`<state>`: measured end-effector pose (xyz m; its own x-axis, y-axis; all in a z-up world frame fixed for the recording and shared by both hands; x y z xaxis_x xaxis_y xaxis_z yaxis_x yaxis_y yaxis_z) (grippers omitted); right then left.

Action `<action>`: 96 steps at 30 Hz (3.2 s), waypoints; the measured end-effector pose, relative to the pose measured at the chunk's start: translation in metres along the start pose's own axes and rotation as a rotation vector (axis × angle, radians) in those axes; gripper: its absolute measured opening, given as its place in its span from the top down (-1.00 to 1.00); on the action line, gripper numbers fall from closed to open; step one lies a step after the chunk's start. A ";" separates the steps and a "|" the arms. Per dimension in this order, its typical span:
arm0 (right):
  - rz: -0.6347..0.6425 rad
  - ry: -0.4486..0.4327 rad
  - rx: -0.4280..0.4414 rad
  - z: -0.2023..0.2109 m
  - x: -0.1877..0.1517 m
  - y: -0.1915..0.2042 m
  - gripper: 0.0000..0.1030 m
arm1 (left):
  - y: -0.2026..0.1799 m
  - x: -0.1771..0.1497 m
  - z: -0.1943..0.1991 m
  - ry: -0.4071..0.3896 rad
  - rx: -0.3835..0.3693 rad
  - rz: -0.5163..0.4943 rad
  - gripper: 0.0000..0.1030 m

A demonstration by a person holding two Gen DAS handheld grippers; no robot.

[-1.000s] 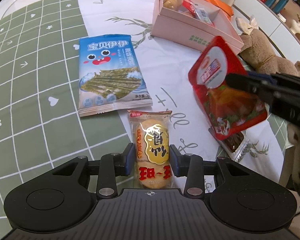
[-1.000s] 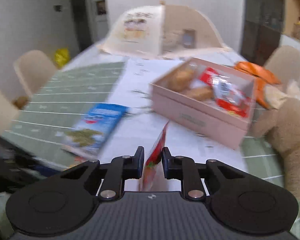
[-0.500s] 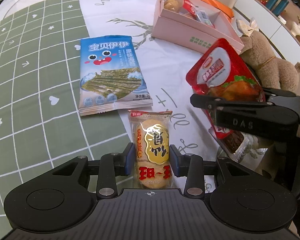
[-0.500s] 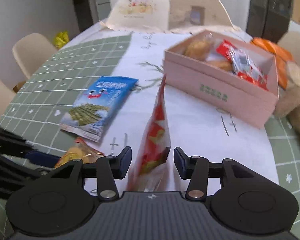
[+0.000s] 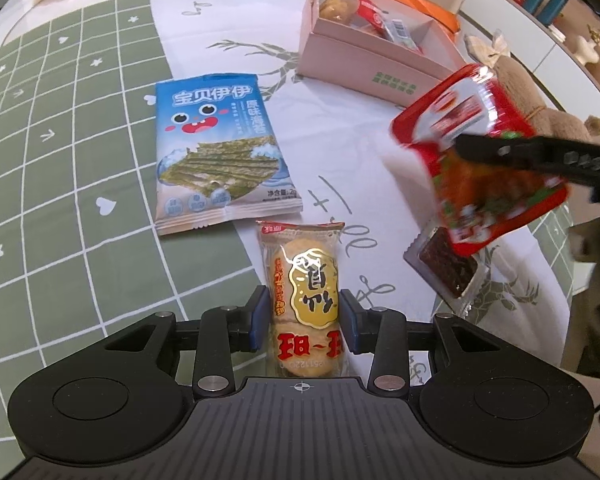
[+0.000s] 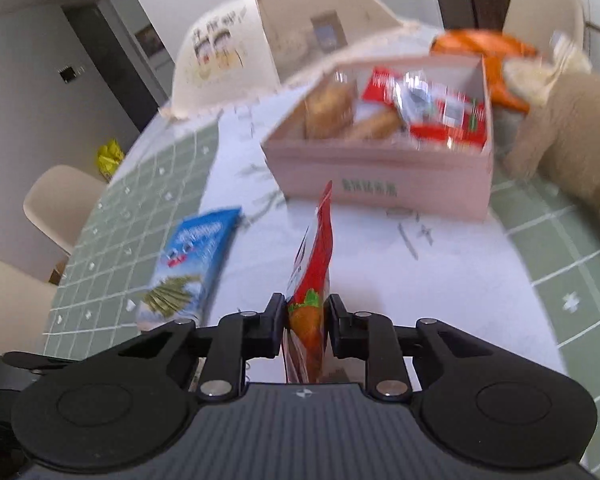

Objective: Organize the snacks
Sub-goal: 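Grasp the red chicken packet with the right gripper while the left holds the yellow cake, then carry the yellow cake and red chicken packet over the pink box and release both, then grasp the silver-wrapped chocolate packet with the left gripper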

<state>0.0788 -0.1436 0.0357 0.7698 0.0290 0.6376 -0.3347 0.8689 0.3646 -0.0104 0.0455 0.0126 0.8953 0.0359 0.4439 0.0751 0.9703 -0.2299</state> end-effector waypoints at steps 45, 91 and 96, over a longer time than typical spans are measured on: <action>0.039 -0.048 -0.242 0.053 -0.020 -0.031 0.57 | -0.024 0.017 0.012 -0.052 -0.136 -0.054 0.24; 0.300 0.132 -0.181 -0.029 -0.054 0.037 -0.28 | 0.058 0.064 -0.014 -0.036 0.061 -0.052 0.17; 0.276 0.118 -0.148 -0.026 -0.053 0.044 -0.31 | 0.060 0.046 -0.004 -0.008 0.019 -0.032 0.17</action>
<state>0.0377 -0.0945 0.0007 0.7215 0.3224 0.6127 -0.4634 0.8824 0.0813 0.0375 0.1040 0.0155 0.8892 0.0070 0.4575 0.0947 0.9755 -0.1988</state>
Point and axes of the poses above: each gripper's, at about its wrist camera, not at the fingertips, and z roughly against the way its jaws point, y to its left, x to its top, the point moved 3 cm from there along -z, roughly the way its jaws point, and after that the axes turned 2 degrees about -z, right-handed, at the moved point
